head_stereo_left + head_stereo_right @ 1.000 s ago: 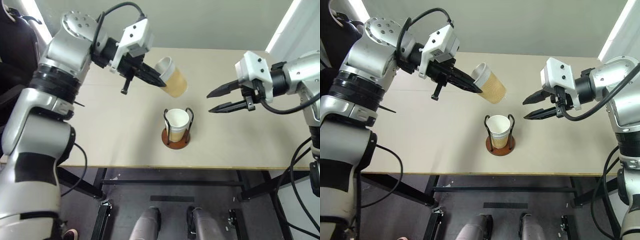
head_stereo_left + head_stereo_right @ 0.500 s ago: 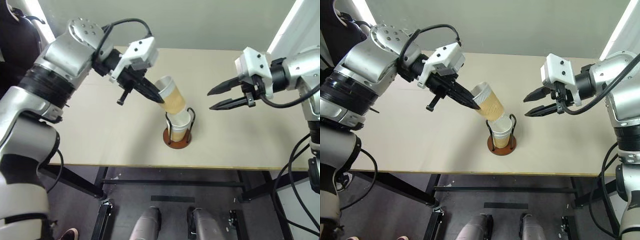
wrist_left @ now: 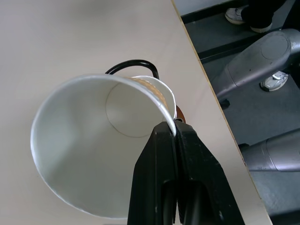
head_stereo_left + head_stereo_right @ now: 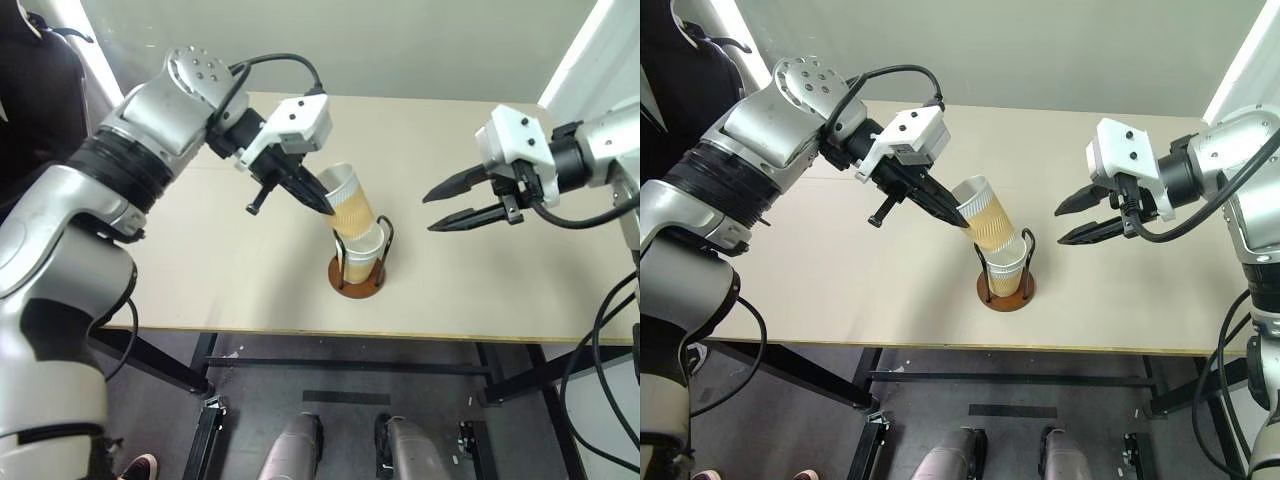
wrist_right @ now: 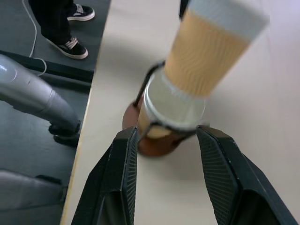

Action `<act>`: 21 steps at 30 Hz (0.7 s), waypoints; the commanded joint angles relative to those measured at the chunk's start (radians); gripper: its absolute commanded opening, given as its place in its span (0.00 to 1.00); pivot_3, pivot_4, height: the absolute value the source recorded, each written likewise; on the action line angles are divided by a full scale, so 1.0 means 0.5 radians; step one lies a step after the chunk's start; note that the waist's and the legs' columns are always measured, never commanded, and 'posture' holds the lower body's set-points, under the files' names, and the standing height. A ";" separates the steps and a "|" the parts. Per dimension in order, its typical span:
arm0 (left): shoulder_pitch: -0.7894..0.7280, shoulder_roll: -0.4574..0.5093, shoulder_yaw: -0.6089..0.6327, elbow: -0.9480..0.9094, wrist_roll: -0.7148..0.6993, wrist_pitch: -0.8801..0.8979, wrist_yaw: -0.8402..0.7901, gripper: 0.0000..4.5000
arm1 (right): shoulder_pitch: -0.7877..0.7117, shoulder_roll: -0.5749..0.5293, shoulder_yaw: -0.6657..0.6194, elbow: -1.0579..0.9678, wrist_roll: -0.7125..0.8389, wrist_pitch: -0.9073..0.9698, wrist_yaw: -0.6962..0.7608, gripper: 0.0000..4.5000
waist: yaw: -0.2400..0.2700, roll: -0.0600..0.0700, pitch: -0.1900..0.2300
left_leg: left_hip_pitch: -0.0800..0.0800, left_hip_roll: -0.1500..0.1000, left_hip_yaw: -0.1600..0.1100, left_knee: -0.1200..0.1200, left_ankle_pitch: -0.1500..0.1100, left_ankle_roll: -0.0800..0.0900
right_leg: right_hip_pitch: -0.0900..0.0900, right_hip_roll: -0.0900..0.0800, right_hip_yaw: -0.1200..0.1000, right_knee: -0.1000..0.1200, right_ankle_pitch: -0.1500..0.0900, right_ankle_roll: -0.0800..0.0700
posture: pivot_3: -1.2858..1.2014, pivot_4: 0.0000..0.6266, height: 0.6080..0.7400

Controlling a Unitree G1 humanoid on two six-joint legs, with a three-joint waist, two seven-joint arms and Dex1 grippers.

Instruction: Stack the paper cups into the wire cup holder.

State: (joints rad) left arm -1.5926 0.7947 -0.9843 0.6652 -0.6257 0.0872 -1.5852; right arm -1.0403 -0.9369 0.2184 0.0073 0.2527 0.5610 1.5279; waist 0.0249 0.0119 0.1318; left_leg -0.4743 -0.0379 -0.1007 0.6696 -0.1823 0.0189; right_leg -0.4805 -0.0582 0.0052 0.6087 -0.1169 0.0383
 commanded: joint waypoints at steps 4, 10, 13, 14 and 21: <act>-0.092 -0.021 -0.009 0.017 -0.048 -0.060 -0.059 0.00 | -0.058 0.024 -0.075 0.246 0.014 0.144 -0.102 0.43 | -0.002 0.000 0.000 | 0.001 0.000 0.000 0.001 0.001 0.002 | 0.001 0.000 0.001 -0.001 0.003 0.004 | 0.52 0.24 1.00; -0.092 -0.010 -0.042 0.022 -0.025 -0.100 -0.059 0.00 | -0.128 0.063 -0.105 0.284 0.109 0.339 -0.108 0.43 | -0.003 0.000 0.000 | 0.001 0.001 0.000 0.000 0.002 0.002 | 0.001 0.000 0.002 -0.001 0.002 0.006 | 0.52 0.24 1.00; -0.094 -0.005 -0.054 0.027 -0.018 -0.112 -0.059 0.00 | -0.145 0.081 -0.107 0.269 0.128 0.366 -0.121 0.43 | -0.002 0.000 0.000 | 0.000 0.000 -0.001 -0.001 0.002 0.002 | 0.001 0.000 0.001 -0.002 0.002 0.006 | 0.52 0.24 1.00; -0.091 -0.005 -0.059 0.030 -0.011 -0.122 -0.059 0.00 | -0.149 0.087 -0.103 0.267 0.129 0.368 -0.126 0.43 | -0.002 0.000 0.000 | 0.000 0.001 -0.001 -0.001 0.002 0.002 | 0.001 -0.001 0.002 -0.002 0.002 0.005 | 0.52 0.24 1.00; -0.068 -0.026 -0.089 0.074 0.063 -0.226 -0.059 0.00 | -0.137 0.087 -0.103 0.240 0.142 0.373 -0.140 0.43 | 0.002 0.001 0.000 | 0.000 0.000 -0.002 -0.002 0.002 0.002 | 0.001 -0.001 0.001 -0.003 0.002 0.005 | 0.52 0.24 1.00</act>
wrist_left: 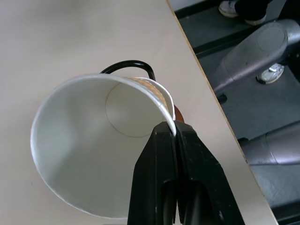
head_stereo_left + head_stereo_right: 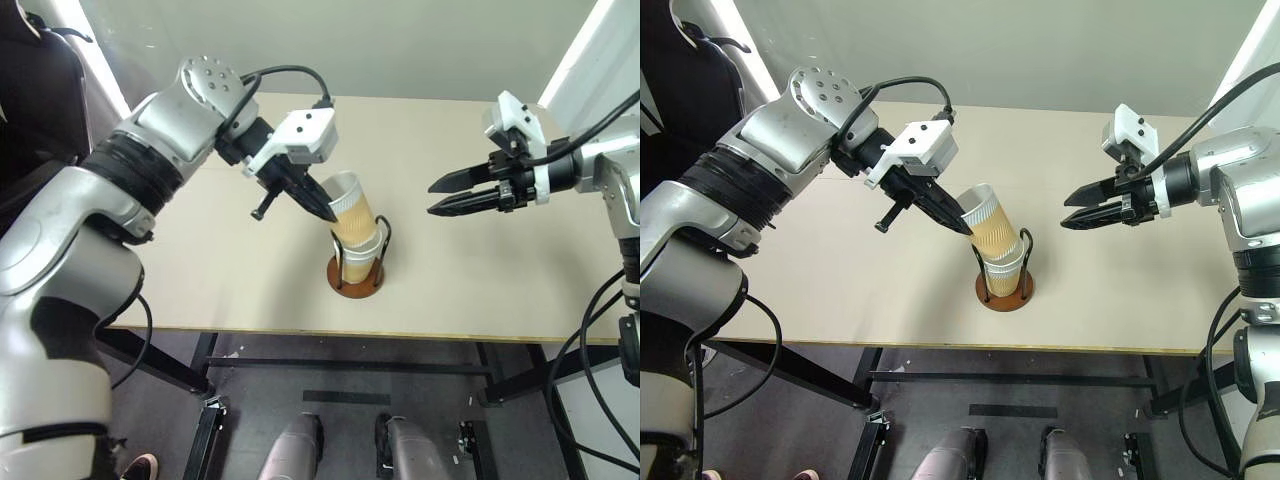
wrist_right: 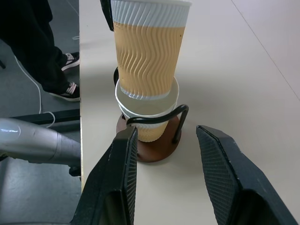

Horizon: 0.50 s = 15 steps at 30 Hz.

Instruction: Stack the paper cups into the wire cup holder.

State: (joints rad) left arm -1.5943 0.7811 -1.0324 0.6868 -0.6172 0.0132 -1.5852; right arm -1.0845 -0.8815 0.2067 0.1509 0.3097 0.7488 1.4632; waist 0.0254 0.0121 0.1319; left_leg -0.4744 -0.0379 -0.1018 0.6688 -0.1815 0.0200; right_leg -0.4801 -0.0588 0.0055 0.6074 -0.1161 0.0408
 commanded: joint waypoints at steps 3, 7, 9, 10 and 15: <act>-0.061 -0.040 0.012 0.096 0.102 -0.144 -0.059 0.00 | -0.039 -0.030 -0.078 -0.055 0.030 -0.005 -0.016 0.43 | 0.001 0.000 0.000 | 0.000 0.000 -0.001 0.001 0.000 0.000 | 0.000 0.000 0.000 0.000 0.000 0.000 | 0.52 0.24 1.00; -0.055 -0.125 0.042 0.183 0.174 -0.199 -0.059 0.00 | -0.027 -0.041 -0.079 -0.059 0.028 -0.010 -0.018 0.43 | 0.003 0.000 0.000 | 0.000 -0.001 -0.001 0.001 0.000 0.000 | 0.001 0.000 0.000 0.001 0.000 0.000 | 0.52 0.24 1.00; -0.052 -0.192 0.084 0.247 0.222 -0.242 -0.059 0.09 | -0.021 -0.048 -0.077 -0.052 0.018 -0.024 -0.019 0.43 | 0.005 0.000 0.000 | 0.000 -0.001 -0.001 0.002 0.000 0.000 | 0.001 0.000 -0.001 0.001 0.000 0.000 | 0.52 0.24 1.00; -0.052 -0.230 0.117 0.274 0.228 -0.237 -0.059 0.12 | -0.019 -0.052 -0.076 -0.048 0.015 -0.030 -0.018 0.43 | 0.006 0.000 0.000 | -0.001 -0.002 0.000 0.002 0.000 0.000 | 0.001 0.000 0.000 0.001 0.000 0.000 | 0.52 0.24 1.00; -0.075 -0.352 0.296 0.361 0.219 -0.154 -0.059 0.51 | -0.016 -0.066 -0.073 -0.040 0.003 -0.050 -0.022 0.43 | 0.008 0.000 0.000 | -0.003 -0.002 0.000 0.003 0.000 0.001 | 0.000 -0.001 -0.001 0.000 0.001 0.001 | 0.52 0.24 1.00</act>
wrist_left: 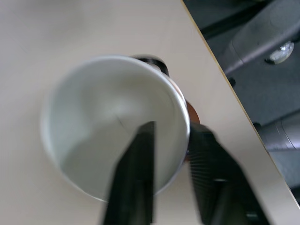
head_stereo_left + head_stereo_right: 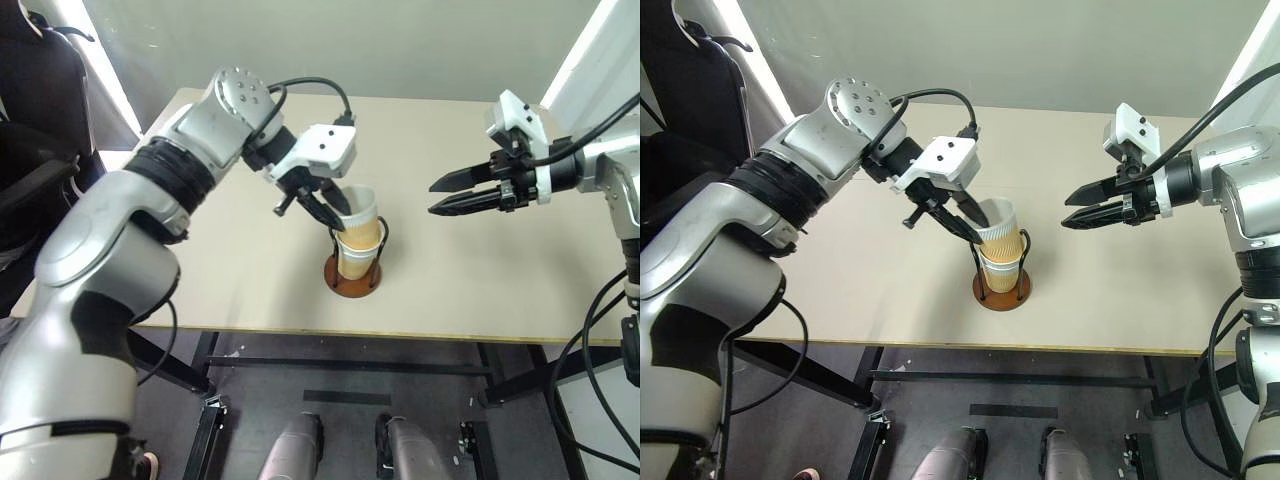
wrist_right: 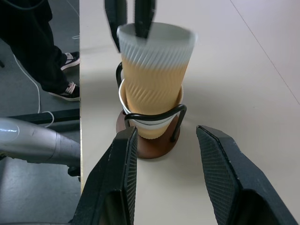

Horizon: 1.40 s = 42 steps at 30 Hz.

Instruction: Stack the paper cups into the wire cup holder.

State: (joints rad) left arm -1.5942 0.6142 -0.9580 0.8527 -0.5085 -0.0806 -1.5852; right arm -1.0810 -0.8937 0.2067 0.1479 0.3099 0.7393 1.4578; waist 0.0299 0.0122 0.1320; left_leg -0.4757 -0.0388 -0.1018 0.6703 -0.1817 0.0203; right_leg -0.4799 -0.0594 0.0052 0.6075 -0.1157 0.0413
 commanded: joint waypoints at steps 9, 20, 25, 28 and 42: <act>-0.040 0.164 0.710 0.045 -0.150 0.615 -0.058 0.99 | -0.068 0.004 -0.070 0.073 -0.024 -0.079 -0.074 0.43 | -0.013 0.000 0.000 | 0.002 0.002 0.003 -0.003 0.000 0.000 | -0.001 0.002 0.000 0.000 0.000 0.001 | 0.52 0.24 1.00; 0.762 0.541 1.567 -0.496 -0.010 0.953 0.504 0.99 | -0.095 0.394 -0.202 0.688 -0.199 -0.766 -0.566 0.43 | -0.041 0.005 0.000 | 0.011 0.009 0.004 -0.007 0.005 -0.001 | -0.001 0.006 0.001 0.006 0.001 -0.006 | 0.52 0.24 1.00; 1.203 0.543 1.958 -0.820 -0.015 1.064 1.010 0.99 | -0.128 0.537 -0.199 1.009 -0.265 -0.962 -0.652 0.43 | -0.033 0.004 0.000 | 0.010 0.007 0.004 -0.007 0.009 -0.004 | -0.002 0.005 -0.001 0.005 0.006 -0.014 | 0.52 0.24 1.00; 1.419 0.517 2.132 -0.985 0.000 1.097 1.240 0.99 | -0.166 0.586 -0.203 1.191 -0.316 -1.069 -0.708 0.43 | -0.035 0.004 0.000 | 0.013 0.007 0.005 -0.010 0.011 -0.007 | -0.003 0.005 0.000 0.005 0.010 -0.020 | 0.52 0.24 1.00; 1.728 0.450 2.385 -1.137 0.098 1.096 1.675 0.99 | -0.250 0.650 -0.311 1.675 -0.416 -1.376 -0.943 0.43 | -0.032 0.004 0.000 | 0.019 0.010 0.001 -0.019 0.006 -0.046 | -0.003 0.006 -0.002 0.009 0.029 -0.048 | 0.52 0.24 1.00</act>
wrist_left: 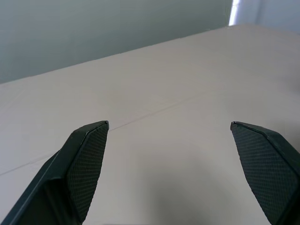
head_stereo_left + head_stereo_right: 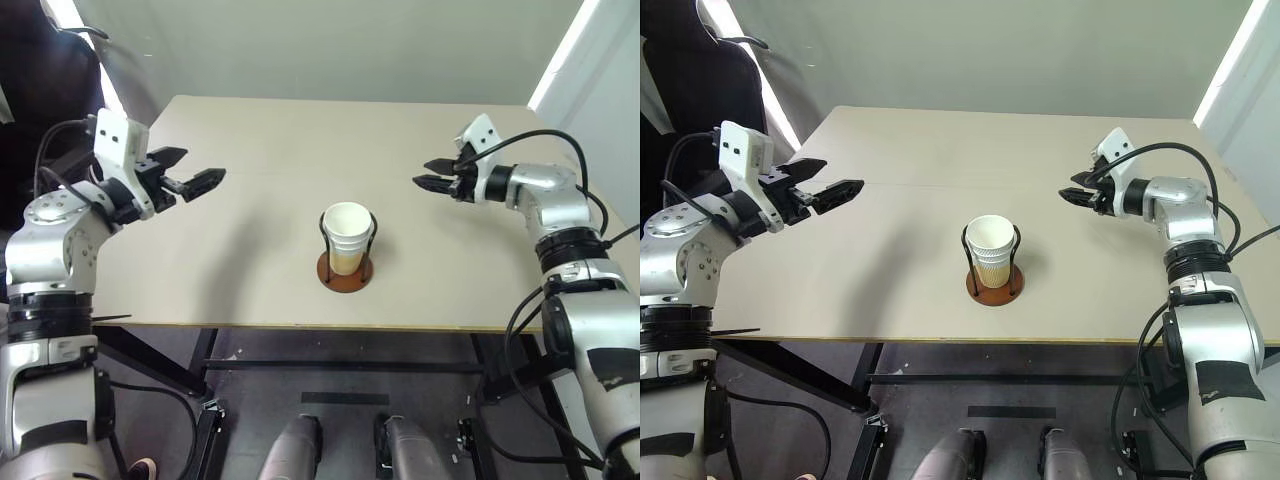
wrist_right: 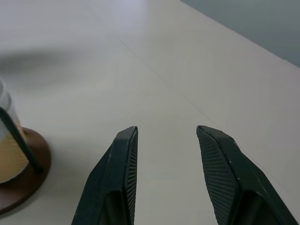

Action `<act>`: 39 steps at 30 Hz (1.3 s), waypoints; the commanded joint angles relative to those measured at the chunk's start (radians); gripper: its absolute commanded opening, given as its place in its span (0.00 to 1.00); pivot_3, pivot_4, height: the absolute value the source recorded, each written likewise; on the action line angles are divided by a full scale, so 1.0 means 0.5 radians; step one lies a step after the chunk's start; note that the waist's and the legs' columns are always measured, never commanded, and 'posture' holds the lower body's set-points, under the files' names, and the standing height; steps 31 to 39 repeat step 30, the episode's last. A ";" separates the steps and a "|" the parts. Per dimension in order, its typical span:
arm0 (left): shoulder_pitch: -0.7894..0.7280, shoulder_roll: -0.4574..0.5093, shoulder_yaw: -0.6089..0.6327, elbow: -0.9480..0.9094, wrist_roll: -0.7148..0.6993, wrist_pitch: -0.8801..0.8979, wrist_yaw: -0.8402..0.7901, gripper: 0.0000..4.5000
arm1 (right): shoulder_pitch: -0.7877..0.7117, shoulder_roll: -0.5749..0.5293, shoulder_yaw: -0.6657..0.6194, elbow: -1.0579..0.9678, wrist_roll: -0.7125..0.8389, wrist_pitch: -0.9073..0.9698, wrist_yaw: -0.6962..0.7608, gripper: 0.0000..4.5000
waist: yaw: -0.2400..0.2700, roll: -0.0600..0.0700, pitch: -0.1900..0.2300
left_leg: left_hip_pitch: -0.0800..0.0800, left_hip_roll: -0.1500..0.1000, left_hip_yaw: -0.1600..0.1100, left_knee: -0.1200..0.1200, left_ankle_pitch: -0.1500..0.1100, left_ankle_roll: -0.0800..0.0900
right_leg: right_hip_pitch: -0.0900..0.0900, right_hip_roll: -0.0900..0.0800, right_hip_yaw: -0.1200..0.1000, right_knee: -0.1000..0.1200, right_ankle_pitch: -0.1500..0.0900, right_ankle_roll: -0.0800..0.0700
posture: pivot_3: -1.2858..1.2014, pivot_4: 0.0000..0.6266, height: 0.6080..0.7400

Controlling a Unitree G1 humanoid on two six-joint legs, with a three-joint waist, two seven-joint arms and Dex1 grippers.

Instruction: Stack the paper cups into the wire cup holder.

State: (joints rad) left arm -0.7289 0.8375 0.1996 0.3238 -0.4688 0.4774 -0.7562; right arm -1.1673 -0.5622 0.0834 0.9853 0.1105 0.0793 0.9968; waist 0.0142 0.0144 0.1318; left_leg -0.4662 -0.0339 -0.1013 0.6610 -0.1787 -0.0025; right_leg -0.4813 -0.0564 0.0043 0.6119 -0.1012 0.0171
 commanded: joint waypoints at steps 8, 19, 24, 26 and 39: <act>0.005 -0.028 0.090 -0.095 0.030 -0.031 0.032 0.99 | -0.116 -0.032 -0.072 0.022 -0.048 -0.067 -0.009 0.43 | -0.001 0.000 0.000 | 0.001 0.001 0.000 -0.006 0.000 -0.001 | 0.000 0.000 0.000 -0.003 0.000 -0.001 | 0.52 0.24 1.00; 0.047 -0.063 0.120 -0.119 0.045 -0.048 0.044 0.99 | -0.119 -0.038 -0.078 0.032 -0.083 -0.083 0.001 0.43 | 0.000 0.000 0.000 | 0.002 0.001 0.000 -0.014 0.000 -0.003 | -0.002 0.000 0.000 -0.007 -0.001 -0.001 | 0.52 0.24 1.00; 0.026 -0.076 0.110 -0.080 0.062 -0.071 0.042 0.99 | -0.105 -0.046 -0.080 0.030 -0.096 -0.093 0.004 0.43 | 0.000 0.000 0.000 | 0.002 0.001 0.000 -0.014 0.000 -0.004 | -0.002 0.000 0.000 -0.006 -0.001 -0.001 | 0.52 0.24 1.00; 0.018 -0.083 0.104 -0.073 0.068 -0.075 0.037 0.99 | -0.099 -0.048 -0.083 0.028 -0.104 -0.097 0.005 0.43 | 0.000 0.000 0.000 | 0.003 0.001 0.000 -0.014 0.000 -0.004 | -0.002 0.000 0.000 -0.005 -0.001 -0.001 | 0.52 0.24 1.00; 0.014 -0.087 0.104 -0.073 0.075 -0.075 0.026 0.99 | -0.093 -0.047 -0.090 0.017 -0.113 -0.096 0.009 0.43 | -0.001 0.000 0.000 | 0.003 0.001 0.000 -0.015 0.000 -0.004 | -0.002 0.000 0.000 -0.005 -0.001 -0.001 | 0.52 0.24 1.00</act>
